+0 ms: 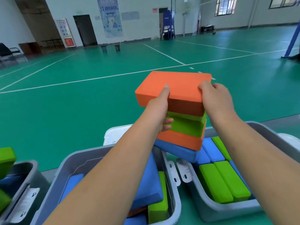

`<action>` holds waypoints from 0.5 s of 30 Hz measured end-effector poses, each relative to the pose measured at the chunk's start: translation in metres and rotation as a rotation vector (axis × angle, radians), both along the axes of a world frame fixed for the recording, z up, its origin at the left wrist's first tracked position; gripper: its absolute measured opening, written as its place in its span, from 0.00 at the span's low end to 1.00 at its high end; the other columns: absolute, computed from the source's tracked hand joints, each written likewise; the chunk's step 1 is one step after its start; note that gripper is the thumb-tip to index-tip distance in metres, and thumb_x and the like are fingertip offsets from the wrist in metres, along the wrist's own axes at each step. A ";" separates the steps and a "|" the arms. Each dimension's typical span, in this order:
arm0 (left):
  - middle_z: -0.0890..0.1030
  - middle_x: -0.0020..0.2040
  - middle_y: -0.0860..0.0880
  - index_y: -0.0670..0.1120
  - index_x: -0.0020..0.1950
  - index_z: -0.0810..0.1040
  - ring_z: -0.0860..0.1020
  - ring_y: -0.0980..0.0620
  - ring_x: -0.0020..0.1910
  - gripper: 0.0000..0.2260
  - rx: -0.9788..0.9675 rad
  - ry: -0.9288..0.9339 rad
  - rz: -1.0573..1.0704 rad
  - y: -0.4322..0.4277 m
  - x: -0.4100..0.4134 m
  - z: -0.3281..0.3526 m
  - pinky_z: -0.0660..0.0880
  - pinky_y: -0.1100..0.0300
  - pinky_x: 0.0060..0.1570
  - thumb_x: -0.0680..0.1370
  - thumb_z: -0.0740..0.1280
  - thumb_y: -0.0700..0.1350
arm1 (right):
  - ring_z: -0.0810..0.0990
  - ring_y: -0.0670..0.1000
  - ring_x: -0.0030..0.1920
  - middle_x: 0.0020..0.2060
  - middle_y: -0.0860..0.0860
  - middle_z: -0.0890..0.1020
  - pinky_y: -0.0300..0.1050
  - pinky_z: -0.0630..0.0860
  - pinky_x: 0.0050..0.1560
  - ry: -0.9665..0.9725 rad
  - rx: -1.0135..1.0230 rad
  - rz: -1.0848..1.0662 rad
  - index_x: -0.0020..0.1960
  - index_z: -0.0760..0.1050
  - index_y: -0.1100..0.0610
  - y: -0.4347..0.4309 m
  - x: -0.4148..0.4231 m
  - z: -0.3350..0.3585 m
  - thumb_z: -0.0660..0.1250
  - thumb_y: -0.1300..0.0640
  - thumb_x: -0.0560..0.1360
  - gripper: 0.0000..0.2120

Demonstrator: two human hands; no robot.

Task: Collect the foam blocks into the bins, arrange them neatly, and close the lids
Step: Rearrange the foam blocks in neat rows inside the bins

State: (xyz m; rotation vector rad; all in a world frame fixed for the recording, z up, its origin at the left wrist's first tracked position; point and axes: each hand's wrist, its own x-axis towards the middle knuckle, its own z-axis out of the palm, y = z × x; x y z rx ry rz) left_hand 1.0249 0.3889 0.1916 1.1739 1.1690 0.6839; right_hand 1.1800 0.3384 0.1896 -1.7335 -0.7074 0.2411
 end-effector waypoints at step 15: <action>0.84 0.48 0.44 0.42 0.59 0.77 0.86 0.42 0.40 0.37 0.057 0.237 -0.049 0.022 -0.024 -0.025 0.82 0.45 0.53 0.78 0.55 0.76 | 0.69 0.57 0.74 0.73 0.57 0.73 0.50 0.63 0.76 -0.293 -0.044 0.005 0.74 0.71 0.60 -0.003 -0.002 -0.018 0.64 0.47 0.78 0.29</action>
